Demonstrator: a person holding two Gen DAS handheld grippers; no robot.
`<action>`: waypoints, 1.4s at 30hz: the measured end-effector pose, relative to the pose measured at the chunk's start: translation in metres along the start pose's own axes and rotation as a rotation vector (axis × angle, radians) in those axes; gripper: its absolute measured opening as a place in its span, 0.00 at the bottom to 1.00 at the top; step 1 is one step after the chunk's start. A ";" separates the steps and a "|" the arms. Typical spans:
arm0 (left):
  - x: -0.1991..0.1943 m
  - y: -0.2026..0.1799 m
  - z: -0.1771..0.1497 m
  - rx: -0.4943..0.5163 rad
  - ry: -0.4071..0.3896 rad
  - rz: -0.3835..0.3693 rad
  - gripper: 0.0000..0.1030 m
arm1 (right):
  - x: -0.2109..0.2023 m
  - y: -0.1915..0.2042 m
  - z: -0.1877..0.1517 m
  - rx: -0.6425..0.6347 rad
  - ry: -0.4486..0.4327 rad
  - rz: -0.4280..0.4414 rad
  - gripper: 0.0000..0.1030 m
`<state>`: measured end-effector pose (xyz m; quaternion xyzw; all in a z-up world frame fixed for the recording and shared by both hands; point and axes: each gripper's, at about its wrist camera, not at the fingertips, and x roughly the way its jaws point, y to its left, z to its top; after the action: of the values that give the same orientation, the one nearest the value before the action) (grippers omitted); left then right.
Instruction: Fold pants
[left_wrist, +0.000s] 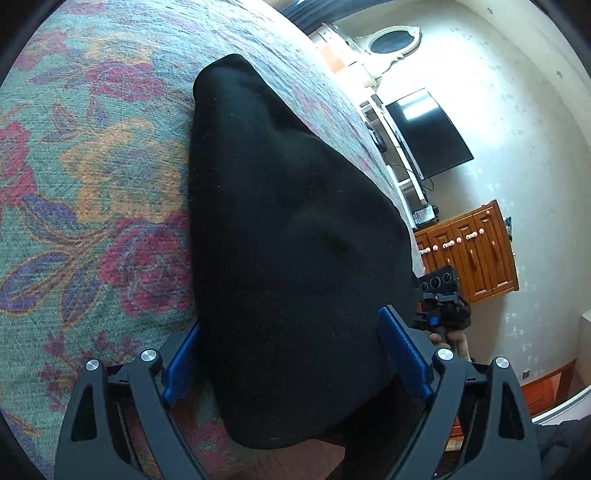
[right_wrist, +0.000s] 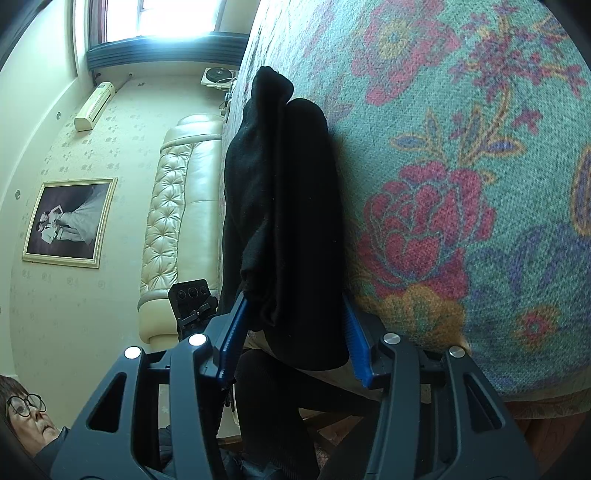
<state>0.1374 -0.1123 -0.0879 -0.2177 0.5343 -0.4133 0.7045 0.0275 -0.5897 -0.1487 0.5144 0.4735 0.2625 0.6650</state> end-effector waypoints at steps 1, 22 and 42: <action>0.002 -0.003 0.000 0.006 -0.006 -0.003 0.85 | 0.000 0.001 0.000 0.000 0.000 0.001 0.47; -0.013 0.011 0.016 -0.006 -0.053 0.010 0.80 | -0.002 0.013 0.013 -0.066 -0.008 0.008 0.63; 0.027 -0.004 0.047 0.112 -0.014 0.083 0.95 | 0.020 0.028 0.063 -0.098 -0.027 0.079 0.80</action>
<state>0.1822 -0.1426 -0.0843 -0.1588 0.5138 -0.4114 0.7359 0.0965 -0.5914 -0.1285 0.5031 0.4303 0.3047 0.6848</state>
